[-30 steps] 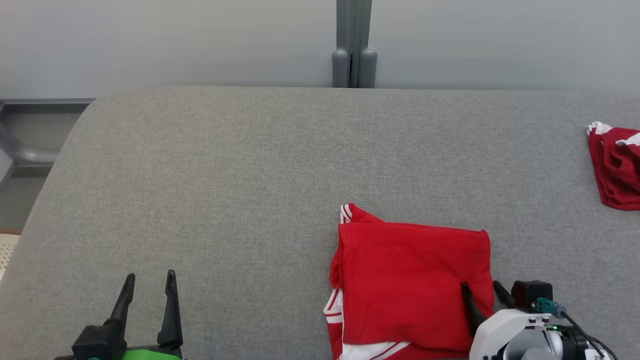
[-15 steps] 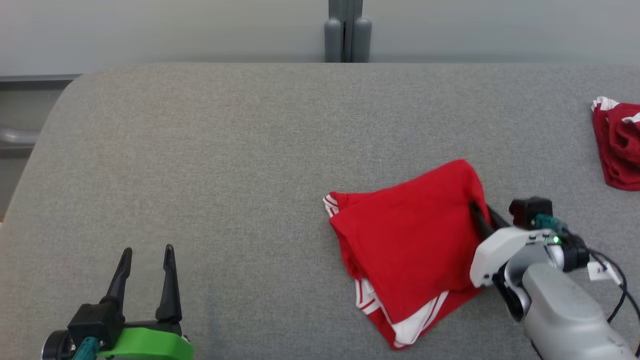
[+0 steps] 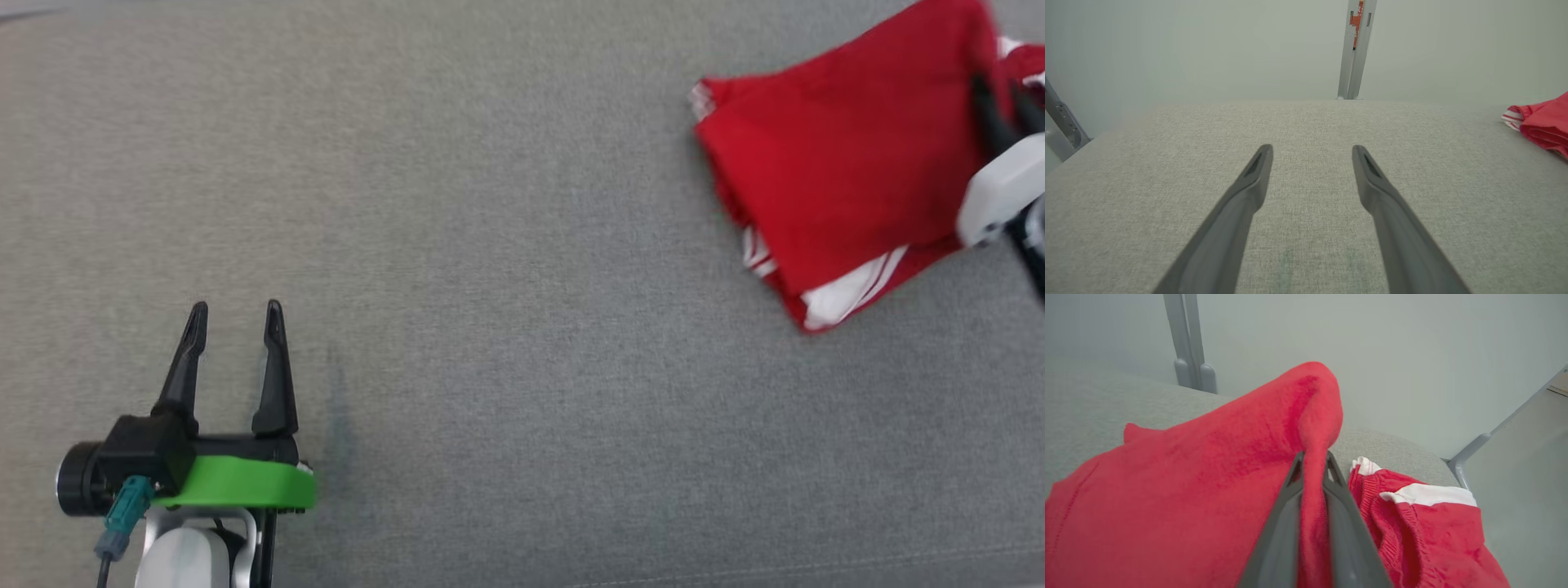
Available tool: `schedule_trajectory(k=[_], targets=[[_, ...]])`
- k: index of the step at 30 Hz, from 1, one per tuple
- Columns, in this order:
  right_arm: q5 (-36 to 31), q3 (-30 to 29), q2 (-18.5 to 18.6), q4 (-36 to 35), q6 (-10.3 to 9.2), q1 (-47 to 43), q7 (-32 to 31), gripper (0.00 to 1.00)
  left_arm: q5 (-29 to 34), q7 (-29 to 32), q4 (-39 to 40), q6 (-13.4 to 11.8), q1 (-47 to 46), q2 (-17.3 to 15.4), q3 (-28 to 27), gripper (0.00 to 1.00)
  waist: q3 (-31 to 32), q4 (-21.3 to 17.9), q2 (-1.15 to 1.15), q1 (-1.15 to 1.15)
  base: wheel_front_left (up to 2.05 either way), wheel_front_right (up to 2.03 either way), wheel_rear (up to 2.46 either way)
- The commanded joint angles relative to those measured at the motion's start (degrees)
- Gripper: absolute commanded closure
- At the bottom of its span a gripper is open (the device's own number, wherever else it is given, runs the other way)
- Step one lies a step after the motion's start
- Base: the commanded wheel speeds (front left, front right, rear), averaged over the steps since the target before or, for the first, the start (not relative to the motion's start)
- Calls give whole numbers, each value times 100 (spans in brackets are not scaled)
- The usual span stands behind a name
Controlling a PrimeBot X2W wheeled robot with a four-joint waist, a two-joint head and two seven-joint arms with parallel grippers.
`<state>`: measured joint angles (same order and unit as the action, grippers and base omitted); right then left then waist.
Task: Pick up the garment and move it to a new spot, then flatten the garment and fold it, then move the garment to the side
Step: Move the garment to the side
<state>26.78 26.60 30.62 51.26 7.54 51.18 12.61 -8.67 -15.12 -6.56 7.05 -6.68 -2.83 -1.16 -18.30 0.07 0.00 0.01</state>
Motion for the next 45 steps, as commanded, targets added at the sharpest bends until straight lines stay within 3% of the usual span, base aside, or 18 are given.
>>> schedule_trajectory(k=[1,9,13,21,22,23,24,29,34,39,45], targets=[[121,-6,200,-25,-10,199,-6,100,88,1,33,-10,-155,-17,0,0,-663,-518,0,-1,0,0,0],[620,59,1186,108,-10,874,-124,100,286,2,182,25,-407,-32,22,0,-1037,-765,0,-1,0,0,0],[775,189,1511,192,-10,1128,-294,100,304,1,295,30,-433,-60,39,0,-1102,-793,0,-1,0,0,0],[961,452,1671,698,-10,1551,-411,100,308,2,473,45,-457,-64,82,0,-1217,-720,0,-1,0,0,0],[870,510,1694,807,-10,1592,-353,69,313,2,499,46,-452,-65,70,0,-1226,-699,0,-1,0,0,0],[826,535,1714,912,-10,1616,-327,10,312,2,506,47,-455,-64,68,0,-1230,-672,0,-1,0,0,0],[755,562,1722,1030,-10,1661,-233,0,306,2,513,48,-454,-60,70,0,-1226,-645,0,-1,0,0,0],[586,632,1534,1350,-10,1844,50,0,263,2,505,49,-385,-54,-1,0,-1113,-614,0,-1,0,0,0],[601,638,1191,1206,-10,1872,227,0,208,2,362,48,-192,-43,-98,0,-713,-651,0,-1,0,0,0],[499,515,964,594,-10,1554,256,0,114,2,234,48,64,-27,-206,0,-166,-632,0,-1,0,0,0],[286,-113,492,-510,-9,480,258,0,27,2,90,24,518,-16,-358,0,574,-604,0,-1,0,0,0]])
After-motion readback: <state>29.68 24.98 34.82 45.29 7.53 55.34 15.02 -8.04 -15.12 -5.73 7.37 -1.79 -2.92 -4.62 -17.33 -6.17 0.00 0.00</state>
